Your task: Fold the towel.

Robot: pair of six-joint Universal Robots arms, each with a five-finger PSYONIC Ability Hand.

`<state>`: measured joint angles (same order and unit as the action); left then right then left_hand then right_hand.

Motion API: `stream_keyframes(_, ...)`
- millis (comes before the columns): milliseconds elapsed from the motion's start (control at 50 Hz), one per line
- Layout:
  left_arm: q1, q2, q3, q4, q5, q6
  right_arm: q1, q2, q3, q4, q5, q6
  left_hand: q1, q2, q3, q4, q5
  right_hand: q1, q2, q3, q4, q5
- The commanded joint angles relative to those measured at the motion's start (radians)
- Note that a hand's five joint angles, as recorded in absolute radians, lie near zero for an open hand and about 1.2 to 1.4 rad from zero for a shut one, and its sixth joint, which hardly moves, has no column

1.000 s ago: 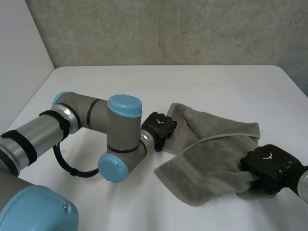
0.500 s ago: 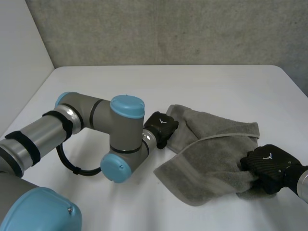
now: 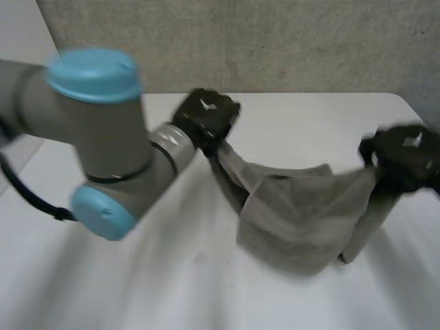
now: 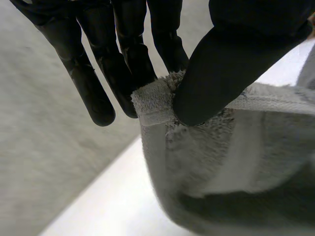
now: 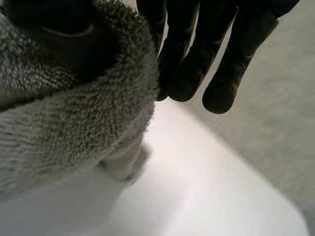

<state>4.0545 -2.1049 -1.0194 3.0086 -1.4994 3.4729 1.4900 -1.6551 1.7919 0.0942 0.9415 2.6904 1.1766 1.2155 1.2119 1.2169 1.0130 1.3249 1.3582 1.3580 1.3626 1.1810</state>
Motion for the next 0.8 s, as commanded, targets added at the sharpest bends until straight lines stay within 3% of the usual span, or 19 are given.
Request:
stream_keyframes(20, 0.084, 0.189, -0.119, 0.02, -0.004, -0.006, -0.023, -0.054, -0.158, -0.07, 0.007, 0.412, 0.22, 0.181, 0.184, 0.179, 0.209, 0.071, 0.038, 0.038, 0.034, 0.041)
stream_keyframes(160, 0.132, 0.298, -0.277, 0.02, 0.004, -0.003, -0.031, -0.008, -0.19, 0.018, 0.003, 0.411, 0.22, 0.181, 0.184, 0.179, 0.209, 0.071, 0.038, 0.038, 0.034, 0.041)
stream_keyframes(320, 0.153, 0.336, -0.542, 0.027, 0.011, 0.008, 0.056, 0.164, -0.197, 0.226, 0.008, 0.177, 0.22, 0.181, 0.184, 0.179, 0.209, 0.071, 0.038, 0.038, 0.034, 0.041)
stream_keyframes(440, 0.158, 0.321, -0.581, 0.052, 0.011, 0.006, 0.124, 0.25, -0.226, 0.288, 0.036, 0.066, 0.22, 0.181, 0.184, 0.179, 0.209, 0.071, 0.038, 0.038, 0.034, 0.041)
stream_keyframes(540, 0.159, 0.247, -0.513, 0.174, 0.01, 0.017, 0.24, 0.348, -0.333, 0.193, 0.099, 0.132, 0.22, 0.181, 0.184, 0.179, 0.209, 0.071, 0.038, 0.038, 0.034, 0.041)
stream_keyframes(640, 0.159, 0.128, -0.21, 0.28, -0.005, 0.011, 0.308, 0.437, -0.543, -0.061, 0.204, 0.316, 0.22, 0.181, 0.184, 0.179, 0.209, 0.071, 0.038, 0.038, 0.034, 0.041)
stream_keyframes(700, 0.159, 0.114, -0.119, 0.285, -0.007, 0.003, 0.317, 0.439, -0.591, -0.142, 0.234, 0.358, 0.22, 0.181, 0.184, 0.179, 0.209, 0.071, 0.038, 0.038, 0.034, 0.041)
stream_keyframes(800, 0.159, 0.111, 0.131, 0.3, -0.071, -0.047, 0.323, 0.379, -0.674, -0.425, 0.39, 0.483, 0.22, 0.181, 0.184, 0.179, 0.209, 0.071, 0.038, 0.038, 0.034, 0.041)
